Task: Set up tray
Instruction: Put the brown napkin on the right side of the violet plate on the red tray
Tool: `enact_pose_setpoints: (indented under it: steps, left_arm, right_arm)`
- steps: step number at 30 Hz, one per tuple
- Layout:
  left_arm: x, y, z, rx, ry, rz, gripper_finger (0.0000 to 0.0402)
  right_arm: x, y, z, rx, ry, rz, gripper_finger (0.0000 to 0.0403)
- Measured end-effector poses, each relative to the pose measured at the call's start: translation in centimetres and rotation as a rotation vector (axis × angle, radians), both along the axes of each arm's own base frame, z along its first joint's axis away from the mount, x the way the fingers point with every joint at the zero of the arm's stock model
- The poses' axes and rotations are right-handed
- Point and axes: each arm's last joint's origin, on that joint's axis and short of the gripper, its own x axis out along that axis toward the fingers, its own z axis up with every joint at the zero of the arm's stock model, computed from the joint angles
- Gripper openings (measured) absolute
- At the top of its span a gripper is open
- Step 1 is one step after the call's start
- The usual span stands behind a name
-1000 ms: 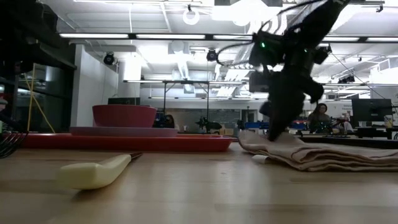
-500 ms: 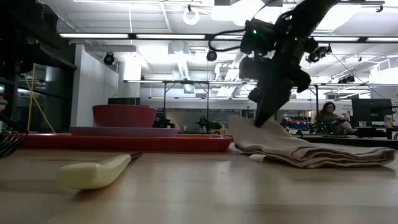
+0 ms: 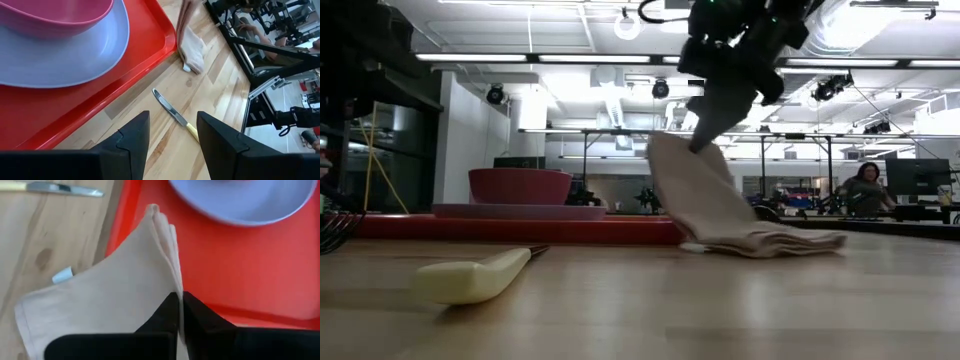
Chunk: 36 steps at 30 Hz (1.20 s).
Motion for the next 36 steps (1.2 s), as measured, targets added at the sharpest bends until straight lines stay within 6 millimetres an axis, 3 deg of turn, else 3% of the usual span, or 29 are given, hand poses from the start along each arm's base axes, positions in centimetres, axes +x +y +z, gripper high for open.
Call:
enact_pose_setpoints:
  steps: [10, 18, 22, 28, 36]
  left_arm:
    - [0.0, 0.0, 0.0, 0.001, 0.000, 0.001, 0.0193]
    - [0.0, 0.0, 0.0, 0.000, 0.000, 0.000, 0.0193]
    - [0.0, 0.0, 0.0, 0.000, 0.000, 0.000, 0.0193]
    - [0.0, 0.0, 0.0, -0.004, -0.001, 0.002, 0.0193]
    - [0.0, 0.0, 0.0, -0.005, 0.000, 0.001, 0.0193]
  right_arm:
    - [0.8, -3.6, -0.5, -0.026, -0.087, -0.061, 0.0000]
    - [2.1, -6.2, -4.4, 0.045, -0.046, -0.122, 0.0000]
    - [3.3, -6.8, -4.5, 0.049, -0.044, -0.153, 0.0000]
    - [5.8, -8.5, -3.2, 0.050, -0.062, -0.239, 0.0000]
    - [8.4, -11.3, -5.7, 0.070, 0.046, -0.324, 0.0000]
